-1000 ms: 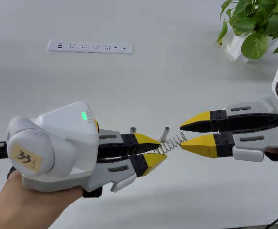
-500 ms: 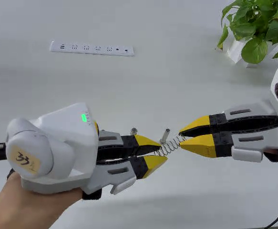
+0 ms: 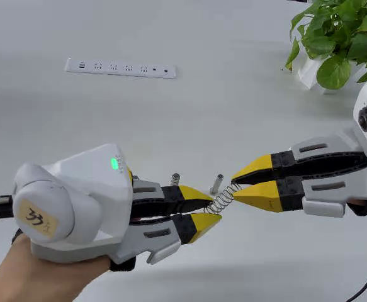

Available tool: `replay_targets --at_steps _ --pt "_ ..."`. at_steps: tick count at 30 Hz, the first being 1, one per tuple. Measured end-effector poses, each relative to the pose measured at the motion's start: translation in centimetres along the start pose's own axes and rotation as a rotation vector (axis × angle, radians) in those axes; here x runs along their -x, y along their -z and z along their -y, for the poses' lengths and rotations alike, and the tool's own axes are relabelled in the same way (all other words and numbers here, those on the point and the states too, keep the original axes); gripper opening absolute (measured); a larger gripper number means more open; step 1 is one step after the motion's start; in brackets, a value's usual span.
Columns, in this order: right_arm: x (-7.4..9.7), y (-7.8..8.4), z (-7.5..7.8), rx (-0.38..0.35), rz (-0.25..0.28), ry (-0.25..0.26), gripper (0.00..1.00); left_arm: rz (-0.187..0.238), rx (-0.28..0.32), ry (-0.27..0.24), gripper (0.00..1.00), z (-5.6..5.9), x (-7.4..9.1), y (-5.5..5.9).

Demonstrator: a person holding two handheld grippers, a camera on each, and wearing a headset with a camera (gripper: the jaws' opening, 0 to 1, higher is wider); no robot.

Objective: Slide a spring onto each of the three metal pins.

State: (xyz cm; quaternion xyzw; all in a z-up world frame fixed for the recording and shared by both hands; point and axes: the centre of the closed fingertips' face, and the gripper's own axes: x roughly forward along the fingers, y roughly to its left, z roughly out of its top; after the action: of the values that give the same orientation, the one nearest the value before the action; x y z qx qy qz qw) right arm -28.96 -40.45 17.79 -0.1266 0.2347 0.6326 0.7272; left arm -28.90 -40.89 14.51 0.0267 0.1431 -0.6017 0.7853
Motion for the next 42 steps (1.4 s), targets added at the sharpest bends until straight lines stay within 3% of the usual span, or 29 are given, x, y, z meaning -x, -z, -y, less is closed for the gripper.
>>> replay_targets --at_steps 9,20,23,29,32,42 --pt "-0.4 -0.3 -0.4 0.055 -0.043 -0.020 0.06 -0.003 -0.003 0.005 0.07 0.4 0.0 0.2" --pt "-0.3 0.2 -0.6 0.068 -0.099 -0.057 0.08 -0.006 -0.005 0.011 0.07 0.8 0.1 0.5" --pt "-0.1 0.2 -0.4 0.089 -0.134 -0.071 0.11 -0.007 -0.009 0.017 0.07 0.9 0.0 0.5" --pt "-0.4 0.8 -1.0 0.155 -0.259 -0.161 0.20 0.000 -0.012 0.025 0.07 1.0 -0.4 0.2" --pt "-0.7 1.4 -1.0 0.209 -0.328 -0.199 0.17 0.004 -0.012 0.029 0.07 1.1 -0.5 0.1" --pt "-1.4 1.9 -1.3 0.307 -0.463 -0.292 0.14 0.014 -0.007 0.022 0.07 0.9 -0.5 0.1"
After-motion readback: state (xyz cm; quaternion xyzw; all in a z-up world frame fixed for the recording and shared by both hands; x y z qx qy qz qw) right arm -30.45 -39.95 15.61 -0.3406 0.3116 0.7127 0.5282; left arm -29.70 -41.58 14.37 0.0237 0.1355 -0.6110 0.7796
